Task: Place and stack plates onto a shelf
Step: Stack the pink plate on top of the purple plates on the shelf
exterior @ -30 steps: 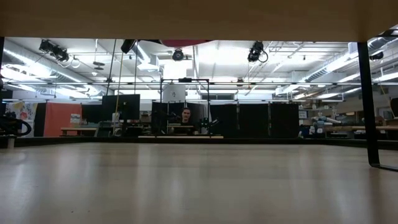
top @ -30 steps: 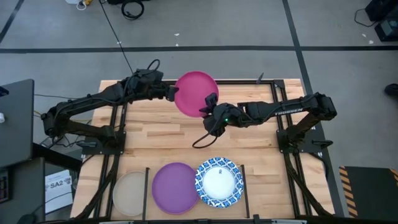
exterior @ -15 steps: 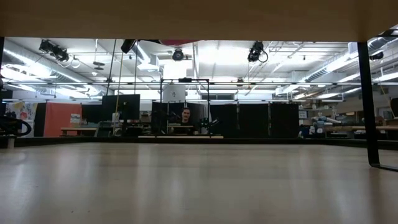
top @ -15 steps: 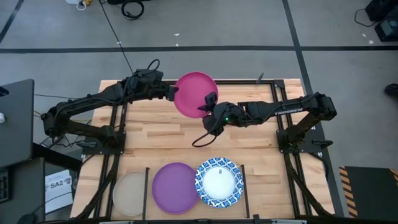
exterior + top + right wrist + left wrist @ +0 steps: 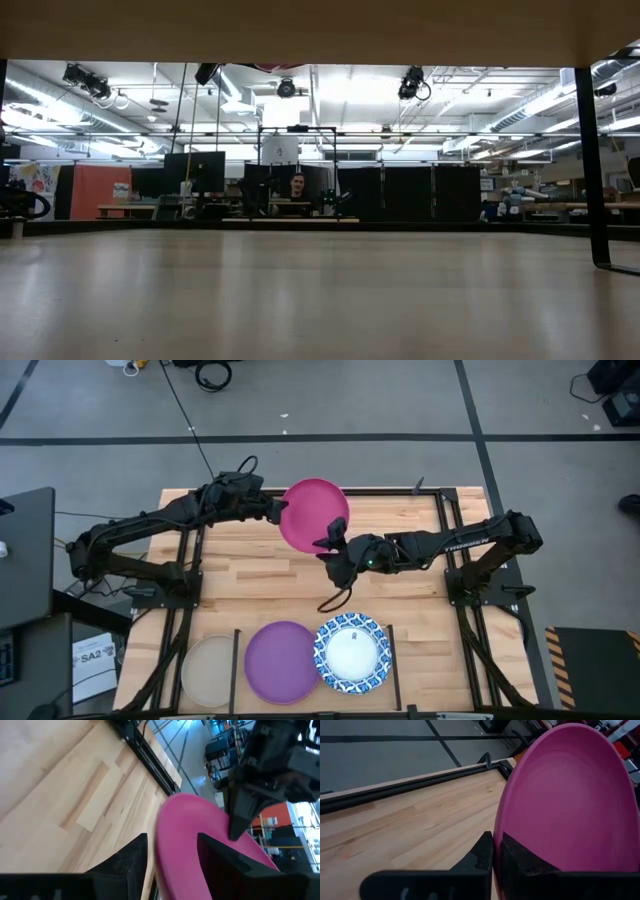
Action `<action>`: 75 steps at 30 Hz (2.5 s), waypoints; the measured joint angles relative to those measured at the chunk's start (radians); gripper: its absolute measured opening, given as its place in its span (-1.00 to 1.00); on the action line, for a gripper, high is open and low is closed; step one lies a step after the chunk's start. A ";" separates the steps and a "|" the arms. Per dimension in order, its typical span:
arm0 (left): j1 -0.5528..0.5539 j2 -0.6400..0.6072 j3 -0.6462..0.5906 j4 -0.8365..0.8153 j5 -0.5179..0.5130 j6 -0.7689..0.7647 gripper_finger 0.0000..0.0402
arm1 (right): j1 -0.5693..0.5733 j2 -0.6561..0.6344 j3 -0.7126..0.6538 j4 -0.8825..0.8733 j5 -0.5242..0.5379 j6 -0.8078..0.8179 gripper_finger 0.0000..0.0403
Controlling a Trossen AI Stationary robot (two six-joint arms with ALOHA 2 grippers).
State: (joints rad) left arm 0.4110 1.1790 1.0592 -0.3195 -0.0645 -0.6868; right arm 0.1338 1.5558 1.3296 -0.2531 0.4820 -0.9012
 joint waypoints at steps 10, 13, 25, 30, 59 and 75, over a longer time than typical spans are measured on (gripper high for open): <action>0.002 0.000 0.000 -0.014 0.000 0.067 -0.91 | 0.107 -0.004 0.000 -0.001 0.239 -0.045 -0.12; 0.002 0.000 0.000 -0.014 0.021 0.078 -0.91 | 0.151 -0.019 0.000 -0.009 0.341 -0.038 -0.12; -0.001 0.000 0.000 -0.013 0.151 0.079 -0.91 | 0.312 -0.192 0.000 -0.032 0.503 0.094 -0.13; -0.027 -0.001 0.000 -0.013 0.207 0.079 -0.91 | 0.331 -0.313 0.000 -0.185 0.496 0.318 -0.13; -0.499 -0.002 0.000 -0.246 0.593 -0.082 -0.90 | 0.330 -0.713 -0.401 -0.436 0.314 0.962 -0.13; -0.705 -0.002 0.000 -0.278 0.518 -0.422 -0.88 | 0.329 -0.713 -0.425 -0.404 0.315 0.959 -0.13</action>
State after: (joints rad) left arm -0.2940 1.1770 1.0592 -0.5972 0.4539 -1.1088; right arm 0.4625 0.8433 0.9047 -0.6571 0.7967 0.0574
